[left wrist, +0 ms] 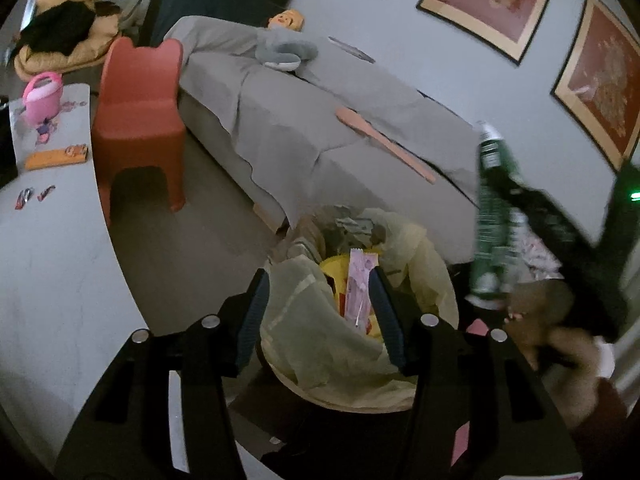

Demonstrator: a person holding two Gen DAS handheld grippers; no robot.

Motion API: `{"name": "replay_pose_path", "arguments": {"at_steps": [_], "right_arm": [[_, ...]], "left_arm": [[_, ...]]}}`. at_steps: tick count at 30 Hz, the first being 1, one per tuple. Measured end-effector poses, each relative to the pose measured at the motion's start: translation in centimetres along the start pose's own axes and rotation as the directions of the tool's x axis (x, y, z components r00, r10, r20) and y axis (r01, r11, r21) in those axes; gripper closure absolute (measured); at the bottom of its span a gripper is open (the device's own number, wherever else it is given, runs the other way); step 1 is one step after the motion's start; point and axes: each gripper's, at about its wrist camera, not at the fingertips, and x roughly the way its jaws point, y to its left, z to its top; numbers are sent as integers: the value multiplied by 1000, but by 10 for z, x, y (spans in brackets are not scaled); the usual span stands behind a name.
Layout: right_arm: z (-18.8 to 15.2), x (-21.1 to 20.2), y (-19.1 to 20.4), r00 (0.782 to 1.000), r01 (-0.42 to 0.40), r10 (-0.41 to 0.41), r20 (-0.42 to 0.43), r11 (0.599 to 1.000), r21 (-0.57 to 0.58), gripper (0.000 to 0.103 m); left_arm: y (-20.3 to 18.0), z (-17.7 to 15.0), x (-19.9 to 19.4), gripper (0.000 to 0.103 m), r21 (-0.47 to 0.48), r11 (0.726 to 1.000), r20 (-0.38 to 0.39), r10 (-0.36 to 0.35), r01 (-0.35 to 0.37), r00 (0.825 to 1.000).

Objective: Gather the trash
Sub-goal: 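Lower the milk carton into the plastic bag and open the right tool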

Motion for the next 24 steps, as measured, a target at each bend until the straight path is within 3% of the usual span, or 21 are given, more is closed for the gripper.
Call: {"name": "replay_pose_path", "arguments": {"at_steps": [6, 9, 18, 24], "right_arm": [[-15, 25, 3, 998, 42, -42, 39, 999, 21, 45], [-23, 27, -1, 999, 22, -23, 39, 999, 31, 33], [-26, -20, -43, 998, 65, -65, -5, 993, 98, 26], [-28, -65, -81, 993, 64, -51, -108, 991, 121, 23]], "left_arm": [[12, 3, 3, 54, -43, 999, 8, 1, -1, 1000], [14, 4, 4, 54, -48, 999, 3, 6, -6, 1000], [0, 5, 3, 52, -32, 999, -6, -1, 1, 1000], [-30, 3, 0, 50, 15, 999, -9, -42, 42, 999]]}}
